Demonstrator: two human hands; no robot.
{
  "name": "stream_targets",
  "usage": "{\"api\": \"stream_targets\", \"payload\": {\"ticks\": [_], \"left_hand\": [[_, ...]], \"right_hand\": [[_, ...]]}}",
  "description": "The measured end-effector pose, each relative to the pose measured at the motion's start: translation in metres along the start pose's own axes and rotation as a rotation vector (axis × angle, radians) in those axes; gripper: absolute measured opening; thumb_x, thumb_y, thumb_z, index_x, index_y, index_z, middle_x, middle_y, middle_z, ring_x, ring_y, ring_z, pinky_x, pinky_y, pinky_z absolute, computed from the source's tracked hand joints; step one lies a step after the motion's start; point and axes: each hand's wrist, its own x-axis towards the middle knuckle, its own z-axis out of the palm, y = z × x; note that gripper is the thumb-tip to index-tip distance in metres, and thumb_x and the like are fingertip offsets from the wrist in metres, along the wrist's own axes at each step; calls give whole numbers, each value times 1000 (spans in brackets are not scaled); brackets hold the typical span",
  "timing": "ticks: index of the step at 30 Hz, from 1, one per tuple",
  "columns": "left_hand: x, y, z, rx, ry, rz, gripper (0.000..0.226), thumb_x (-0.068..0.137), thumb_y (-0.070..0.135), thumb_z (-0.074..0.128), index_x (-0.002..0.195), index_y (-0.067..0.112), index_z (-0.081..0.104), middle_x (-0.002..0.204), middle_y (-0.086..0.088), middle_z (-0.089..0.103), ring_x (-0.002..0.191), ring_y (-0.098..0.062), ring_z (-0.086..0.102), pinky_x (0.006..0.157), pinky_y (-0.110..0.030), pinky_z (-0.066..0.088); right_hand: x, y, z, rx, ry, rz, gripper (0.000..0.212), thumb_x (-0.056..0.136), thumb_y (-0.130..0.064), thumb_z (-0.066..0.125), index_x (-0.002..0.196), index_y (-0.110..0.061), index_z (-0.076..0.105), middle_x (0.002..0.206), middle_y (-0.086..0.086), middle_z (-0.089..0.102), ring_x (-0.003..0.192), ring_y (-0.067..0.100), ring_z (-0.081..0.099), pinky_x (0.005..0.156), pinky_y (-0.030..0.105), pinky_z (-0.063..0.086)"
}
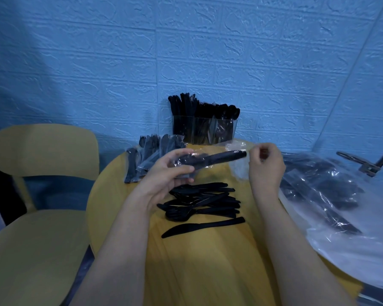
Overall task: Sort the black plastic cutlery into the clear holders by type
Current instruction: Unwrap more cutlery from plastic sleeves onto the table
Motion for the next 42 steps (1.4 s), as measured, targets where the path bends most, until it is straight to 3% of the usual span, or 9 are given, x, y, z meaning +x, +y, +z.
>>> {"api": "stream_targets", "payload": {"ticks": [2,6,9,13,18,21,25,34,42], "left_hand": [[2,-1,-2,-101,119,14,33,83,-1,62,115,8,58,114,-16,63,84,-17,67,65,-21,56],[5,-3,-7,-182,297,83,25,87,7,62,111,6,58,100,-9,67,82,-15,67,66,-19,55],[5,-4,-9,-212,373,111,15,88,6,60,102,12,60,98,-5,67,81,-13,67,67,-21,54],[6,-6,-8,-146,381,122,13,90,7,59,100,14,60,101,-6,68,85,-14,67,67,-21,54],[7,-6,-8,-167,361,129,12,91,7,59,101,12,61,101,-7,69,87,-16,67,70,-24,53],[7,-5,-6,-159,345,127,15,91,5,57,105,10,61,102,-8,68,89,-17,66,70,-23,54],[8,-3,-5,-187,337,128,14,92,4,55,103,11,60,104,-8,68,91,-17,66,70,-23,55],[7,-4,2,-237,298,127,35,101,26,39,128,4,49,115,-16,62,87,-23,66,61,-27,57],[5,-5,-4,-120,346,141,24,96,13,50,117,9,61,101,-11,71,78,-18,72,66,-23,58]], "right_hand": [[3,1,-2,107,-8,144,13,92,-14,48,83,-17,56,80,0,63,77,19,63,78,38,53],[2,-4,-3,167,-85,211,17,96,-13,46,81,-18,52,81,3,64,65,12,59,63,24,49],[-8,-14,-5,80,-32,-148,8,93,-9,54,88,-13,58,81,-2,58,68,6,51,63,6,38],[-19,-13,-1,-58,-246,-580,13,92,-12,60,103,-9,65,95,-4,57,85,4,50,78,8,38],[-14,-5,4,-44,-325,-186,27,89,-28,64,115,-19,61,101,-6,63,93,6,57,78,15,45],[-11,-7,3,64,-324,-4,24,88,-26,65,111,-20,61,95,-10,64,86,-2,57,72,6,41],[-14,-10,5,148,-477,90,13,89,-24,63,102,-22,66,92,-9,65,86,4,58,77,25,49],[-9,-1,4,226,-556,209,8,92,-20,60,95,-18,67,80,-4,59,76,10,53,63,22,47],[-10,0,4,327,-593,294,21,96,-24,53,111,-14,65,86,-4,57,75,11,54,62,22,45]]}}
